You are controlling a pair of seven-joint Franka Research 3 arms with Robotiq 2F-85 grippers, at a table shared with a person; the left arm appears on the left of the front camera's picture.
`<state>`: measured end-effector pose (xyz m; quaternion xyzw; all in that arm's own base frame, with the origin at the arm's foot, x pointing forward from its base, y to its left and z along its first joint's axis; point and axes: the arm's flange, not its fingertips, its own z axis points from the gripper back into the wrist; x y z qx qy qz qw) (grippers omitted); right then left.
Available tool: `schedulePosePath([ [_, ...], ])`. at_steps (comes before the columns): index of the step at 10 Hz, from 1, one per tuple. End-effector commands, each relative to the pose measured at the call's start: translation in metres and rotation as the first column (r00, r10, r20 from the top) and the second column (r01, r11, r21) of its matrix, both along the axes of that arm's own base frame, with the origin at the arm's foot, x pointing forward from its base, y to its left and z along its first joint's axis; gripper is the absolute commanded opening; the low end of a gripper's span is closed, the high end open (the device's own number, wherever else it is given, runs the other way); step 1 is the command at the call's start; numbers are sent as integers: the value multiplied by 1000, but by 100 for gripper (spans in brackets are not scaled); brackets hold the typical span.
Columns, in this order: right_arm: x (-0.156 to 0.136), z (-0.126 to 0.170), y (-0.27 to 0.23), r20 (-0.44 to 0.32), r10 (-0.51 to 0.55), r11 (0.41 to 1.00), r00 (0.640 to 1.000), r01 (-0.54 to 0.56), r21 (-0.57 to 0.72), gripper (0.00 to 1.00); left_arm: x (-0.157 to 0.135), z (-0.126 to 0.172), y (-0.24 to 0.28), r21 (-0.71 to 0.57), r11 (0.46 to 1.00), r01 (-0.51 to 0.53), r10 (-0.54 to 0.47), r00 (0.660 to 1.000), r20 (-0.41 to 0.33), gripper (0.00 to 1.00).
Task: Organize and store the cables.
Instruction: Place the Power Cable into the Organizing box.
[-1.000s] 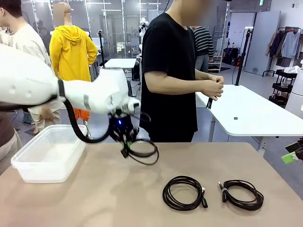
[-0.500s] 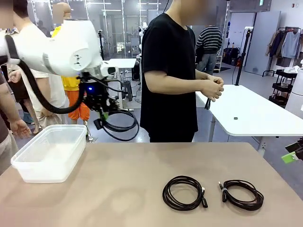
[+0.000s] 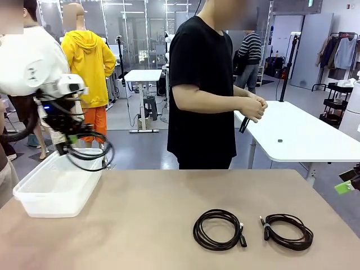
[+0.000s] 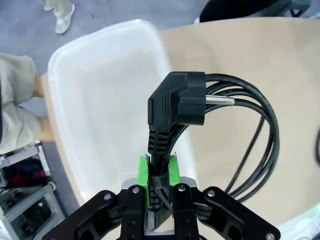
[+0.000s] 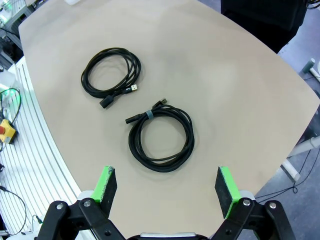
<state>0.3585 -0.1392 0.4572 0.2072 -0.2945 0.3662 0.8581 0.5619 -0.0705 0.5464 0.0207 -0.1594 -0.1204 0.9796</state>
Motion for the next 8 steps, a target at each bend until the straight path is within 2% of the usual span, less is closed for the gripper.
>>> schedulePosePath([
  [1, 2, 2, 1, -6, -11, 1000, 1000, 11, 19, 100, -18, -7, 46, -48, 999, 4, -4, 1000, 17, 0],
  [3, 2, 2, 1, -6, -11, 1000, 1000, 11, 19, 100, -19, -20, 82, -54, 998, 12, -11, 1000, 14, 0],
  [5, 2, 2, 1, -6, -11, 1000, 1000, 11, 19, 100, -12, -37, 104, -20, 999, -27, 27, 999, 30, 0],
  [7, 2, 2, 1, -6, -11, 1000, 1000, 11, 19, 100, -2, -71, 119, -59, 996, -59, 63, 996, 57, 0],
  [8, 2, 2, 1, -6, -11, 1000, 1000, 11, 19, 100, 2, -84, 118, -47, 997, -60, 62, 997, 39, 0],
])
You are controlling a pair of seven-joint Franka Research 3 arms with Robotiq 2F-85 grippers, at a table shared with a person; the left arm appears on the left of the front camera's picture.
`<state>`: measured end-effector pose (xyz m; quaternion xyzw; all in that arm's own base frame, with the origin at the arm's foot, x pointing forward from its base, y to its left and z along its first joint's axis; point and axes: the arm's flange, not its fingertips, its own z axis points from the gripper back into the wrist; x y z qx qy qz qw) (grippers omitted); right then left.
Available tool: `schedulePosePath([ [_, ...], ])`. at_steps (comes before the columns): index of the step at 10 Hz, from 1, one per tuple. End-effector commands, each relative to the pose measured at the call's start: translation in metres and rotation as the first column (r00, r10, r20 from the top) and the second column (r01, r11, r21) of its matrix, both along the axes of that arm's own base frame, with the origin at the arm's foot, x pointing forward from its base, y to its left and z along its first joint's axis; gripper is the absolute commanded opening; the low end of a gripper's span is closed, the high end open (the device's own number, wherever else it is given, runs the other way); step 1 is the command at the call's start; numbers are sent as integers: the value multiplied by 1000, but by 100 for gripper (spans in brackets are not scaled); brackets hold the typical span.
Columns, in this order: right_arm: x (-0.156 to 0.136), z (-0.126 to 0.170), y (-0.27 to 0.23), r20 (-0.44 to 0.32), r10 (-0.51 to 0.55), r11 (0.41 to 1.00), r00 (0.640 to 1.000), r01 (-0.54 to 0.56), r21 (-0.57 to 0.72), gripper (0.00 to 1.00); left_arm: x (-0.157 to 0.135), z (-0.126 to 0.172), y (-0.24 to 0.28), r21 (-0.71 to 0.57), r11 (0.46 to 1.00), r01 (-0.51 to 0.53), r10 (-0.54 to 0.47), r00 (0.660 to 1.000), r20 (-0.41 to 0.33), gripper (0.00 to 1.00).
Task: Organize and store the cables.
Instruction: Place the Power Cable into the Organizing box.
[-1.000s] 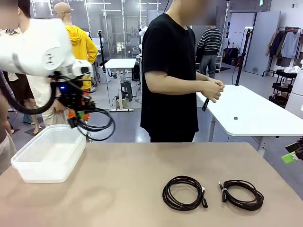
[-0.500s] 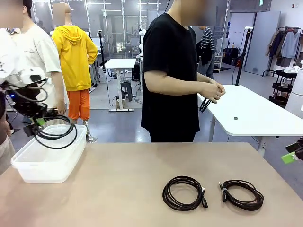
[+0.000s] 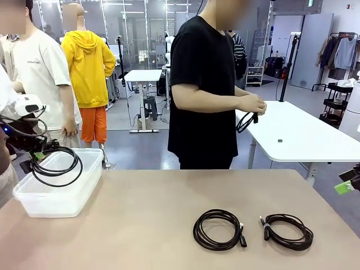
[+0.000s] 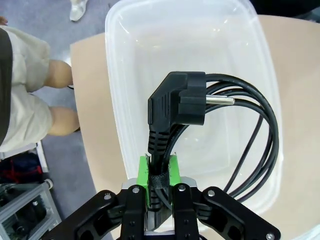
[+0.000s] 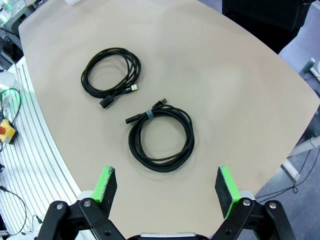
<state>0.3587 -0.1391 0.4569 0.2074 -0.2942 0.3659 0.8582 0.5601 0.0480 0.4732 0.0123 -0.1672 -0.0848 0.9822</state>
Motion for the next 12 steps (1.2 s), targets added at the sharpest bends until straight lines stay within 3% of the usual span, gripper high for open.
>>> schedulePosePath([
  [1, 2, 2, 1, -5, -11, 1000, 1000, 11, 18, 100, 9, -25, -2, 2, 1000, 6, -6, 1000, 16, 0],
  [4, 2, 2, 1, -5, -11, 1000, 1000, 11, 18, 100, 16, -66, -12, -28, 1000, -9, 8, 999, -35, 0],
  [5, 2, 2, 1, -5, -11, 1000, 1000, 11, 18, 100, 16, -69, -13, -27, 1000, -13, 12, 999, -45, 41],
  [6, 2, 2, 1, -5, -11, 1000, 1000, 11, 18, 100, 16, -70, -12, -17, 1000, -9, 8, 999, -50, 56],
  [7, 2, 2, 1, -5, -11, 1000, 1000, 11, 18, 100, 18, -68, -14, -12, 1000, 0, 0, 999, -51, 56],
  [8, 2, 2, 1, -5, -11, 1000, 1000, 11, 18, 100, 17, -66, -16, -14, 1000, -1, 1, 999, -51, 93],
  [9, 2, 2, 1, -5, -11, 1000, 1000, 11, 18, 100, 15, -63, -16, -13, 1000, -10, 10, 999, -50, 69],
  [10, 2, 2, 1, -5, -11, 1000, 1000, 11, 18, 100, 13, -62, -16, -10, 1000, -12, 12, 999, -51, 100],
  [12, 2, 2, 1, -5, -11, 1000, 1000, 11, 18, 100, 8, -57, -19, -4, 1000, -4, 4, 999, -46, 100],
])
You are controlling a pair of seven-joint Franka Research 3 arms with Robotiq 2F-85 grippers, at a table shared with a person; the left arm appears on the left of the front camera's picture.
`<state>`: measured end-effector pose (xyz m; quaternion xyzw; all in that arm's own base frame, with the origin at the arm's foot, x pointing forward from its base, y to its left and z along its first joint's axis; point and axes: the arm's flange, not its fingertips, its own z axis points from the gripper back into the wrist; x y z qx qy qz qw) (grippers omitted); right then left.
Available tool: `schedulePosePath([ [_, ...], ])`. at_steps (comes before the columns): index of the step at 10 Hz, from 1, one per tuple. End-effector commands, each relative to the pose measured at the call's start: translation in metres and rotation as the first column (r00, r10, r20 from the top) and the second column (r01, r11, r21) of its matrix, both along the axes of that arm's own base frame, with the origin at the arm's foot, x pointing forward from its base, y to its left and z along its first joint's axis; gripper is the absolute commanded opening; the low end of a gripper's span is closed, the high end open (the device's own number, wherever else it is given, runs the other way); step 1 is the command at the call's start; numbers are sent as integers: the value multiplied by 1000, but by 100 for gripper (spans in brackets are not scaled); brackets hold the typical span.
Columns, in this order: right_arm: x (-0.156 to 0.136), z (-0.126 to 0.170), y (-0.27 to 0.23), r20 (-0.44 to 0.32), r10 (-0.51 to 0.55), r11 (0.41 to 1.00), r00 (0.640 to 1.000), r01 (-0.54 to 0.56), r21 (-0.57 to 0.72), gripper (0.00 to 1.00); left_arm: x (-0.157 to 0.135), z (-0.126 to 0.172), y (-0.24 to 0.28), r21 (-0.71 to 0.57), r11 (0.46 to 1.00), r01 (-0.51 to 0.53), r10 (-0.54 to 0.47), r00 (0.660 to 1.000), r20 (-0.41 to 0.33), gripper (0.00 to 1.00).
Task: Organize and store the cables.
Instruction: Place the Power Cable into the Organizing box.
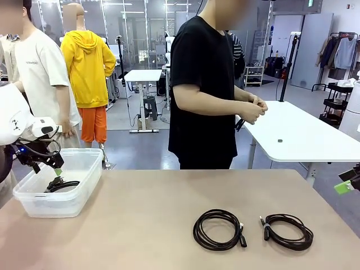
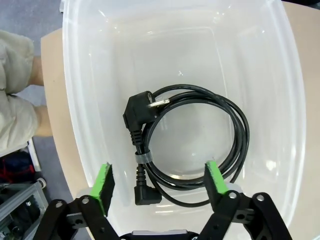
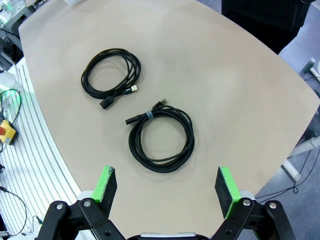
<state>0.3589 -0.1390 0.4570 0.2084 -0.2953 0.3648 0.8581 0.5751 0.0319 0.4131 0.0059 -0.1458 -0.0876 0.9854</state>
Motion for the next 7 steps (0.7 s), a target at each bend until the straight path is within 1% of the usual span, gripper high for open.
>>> schedulePosePath([
  [1, 1, 2, 1, -6, -9, 1000, 1000, 9, 15, 100, -9, 5, -6, 8, 1000, -18, 18, 1000, 3, 100],
  [2, 1, 2, 1, -6, -9, 1000, 1000, 9, 15, 100, -13, 6, -9, 6, 1000, 6, -6, 1000, 4, 89],
  [3, 1, 2, 1, -6, -9, 1000, 1000, 9, 15, 100, -1, 2, -1, 0, 1000, 1, -1, 1000, 4, 89],
  [7, 1, 2, 1, -6, -9, 1000, 1000, 9, 15, 100, -1, 2, -1, 0, 1000, 1, -1, 1000, 4, 89],
])
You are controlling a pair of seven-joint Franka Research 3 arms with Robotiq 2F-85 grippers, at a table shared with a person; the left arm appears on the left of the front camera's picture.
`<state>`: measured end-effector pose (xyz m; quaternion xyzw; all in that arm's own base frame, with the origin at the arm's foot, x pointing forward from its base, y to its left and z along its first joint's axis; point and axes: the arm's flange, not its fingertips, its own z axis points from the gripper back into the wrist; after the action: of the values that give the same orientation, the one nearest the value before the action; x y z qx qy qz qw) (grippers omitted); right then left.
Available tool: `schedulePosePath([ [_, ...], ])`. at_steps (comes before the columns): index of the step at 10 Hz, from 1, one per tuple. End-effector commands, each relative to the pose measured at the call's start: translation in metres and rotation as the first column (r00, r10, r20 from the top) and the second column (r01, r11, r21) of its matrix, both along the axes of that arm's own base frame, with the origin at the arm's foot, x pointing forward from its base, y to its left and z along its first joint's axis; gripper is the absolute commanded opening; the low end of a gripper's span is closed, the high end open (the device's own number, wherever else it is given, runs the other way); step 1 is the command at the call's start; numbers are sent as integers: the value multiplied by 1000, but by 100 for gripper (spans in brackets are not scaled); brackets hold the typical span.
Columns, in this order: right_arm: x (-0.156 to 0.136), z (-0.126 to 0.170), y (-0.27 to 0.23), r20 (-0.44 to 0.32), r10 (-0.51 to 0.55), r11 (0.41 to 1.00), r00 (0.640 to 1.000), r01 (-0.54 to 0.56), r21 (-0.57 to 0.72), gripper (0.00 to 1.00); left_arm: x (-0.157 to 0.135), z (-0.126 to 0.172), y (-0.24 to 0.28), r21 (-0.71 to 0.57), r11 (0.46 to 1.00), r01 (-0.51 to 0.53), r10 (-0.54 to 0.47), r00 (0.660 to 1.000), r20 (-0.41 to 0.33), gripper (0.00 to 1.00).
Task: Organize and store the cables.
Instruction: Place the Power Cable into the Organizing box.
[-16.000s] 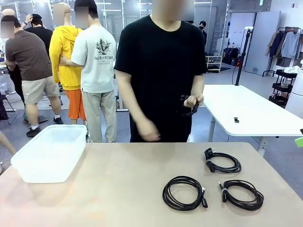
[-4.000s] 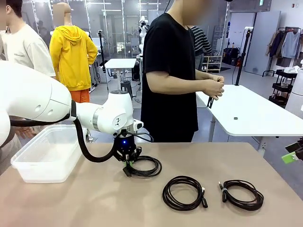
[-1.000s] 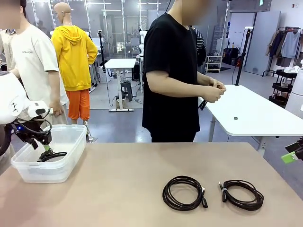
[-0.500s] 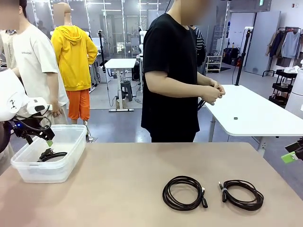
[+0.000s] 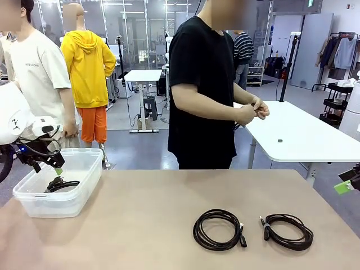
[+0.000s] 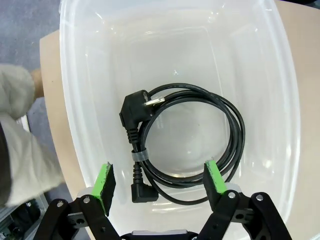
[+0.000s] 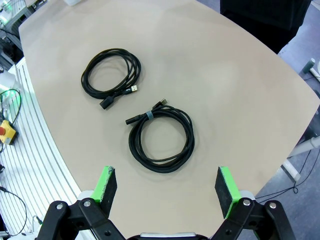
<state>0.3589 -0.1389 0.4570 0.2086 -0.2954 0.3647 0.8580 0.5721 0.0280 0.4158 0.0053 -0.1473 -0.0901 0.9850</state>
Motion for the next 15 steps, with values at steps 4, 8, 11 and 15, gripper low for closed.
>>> schedulePosePath([
  [4, 1, 2, 1, -6, -9, 1000, 1000, 9, 15, 100, 2, 0, 2, 0, 1000, -4, 4, 1000, 1, 89],
  [8, 1, 2, 1, -6, -9, 1000, 1000, 9, 15, 100, -26, 76, -15, -56, 975, 217, -212, 974, 76, 89],
  [11, 1, 2, 1, -6, -9, 1000, 1000, 9, 15, 100, -71, 115, -14, -111, 931, 348, -324, 927, 187, 89],
  [15, 1, 2, 1, -6, -9, 1000, 1000, 9, 15, 100, -162, 130, -8, -105, 765, 635, -558, 735, 386, 89],
])
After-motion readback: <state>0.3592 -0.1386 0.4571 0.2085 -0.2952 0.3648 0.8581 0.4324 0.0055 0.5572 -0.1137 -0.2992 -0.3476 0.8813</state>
